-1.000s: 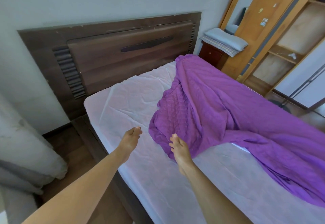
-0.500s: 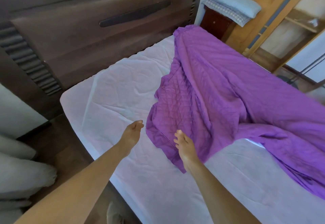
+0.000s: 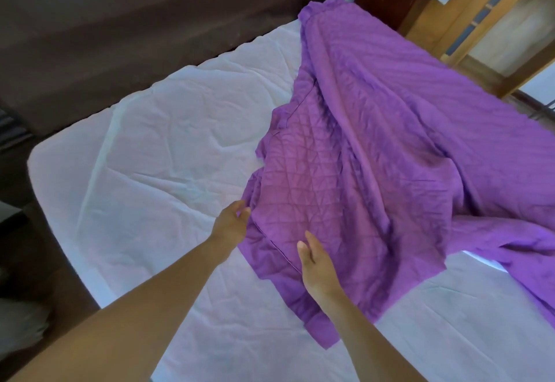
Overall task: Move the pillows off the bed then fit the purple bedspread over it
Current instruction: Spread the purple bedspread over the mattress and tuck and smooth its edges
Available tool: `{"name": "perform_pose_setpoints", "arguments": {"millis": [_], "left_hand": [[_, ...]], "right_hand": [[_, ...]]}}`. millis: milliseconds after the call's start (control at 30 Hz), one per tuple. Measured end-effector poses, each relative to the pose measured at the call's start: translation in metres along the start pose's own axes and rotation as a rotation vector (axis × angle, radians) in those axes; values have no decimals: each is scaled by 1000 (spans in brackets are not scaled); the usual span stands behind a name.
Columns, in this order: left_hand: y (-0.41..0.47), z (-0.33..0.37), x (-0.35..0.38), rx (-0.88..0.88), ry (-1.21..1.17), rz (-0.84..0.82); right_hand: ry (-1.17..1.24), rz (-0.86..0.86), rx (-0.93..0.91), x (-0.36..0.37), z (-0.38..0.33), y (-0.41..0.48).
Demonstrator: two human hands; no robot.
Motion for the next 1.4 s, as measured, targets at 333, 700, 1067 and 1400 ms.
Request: {"name": "perform_pose_setpoints", "arguments": {"millis": [333,700,1067,1400], "left_hand": [[92,-26,41,27,166,127],[103,-6,-6,115,259,384],[54,-38,-194,118,183,797],[64,-51,-275,202,-86,606]], "right_hand": [[-695,-37,-166,47,58,72],[-741,173,-372,57,24,78],[-598,55,-612,154,-99,18],[-546,71,-633,227,-151,7]]}}
Point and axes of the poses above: each hand's wrist, its own y-axis towards the middle knuckle, its own x-axis out of the palm, z = x × y, the point moved 8 cm from there along y, towards the middle knuckle, and after that the axes turned 5 degrees about x, right-handed, at the moved point
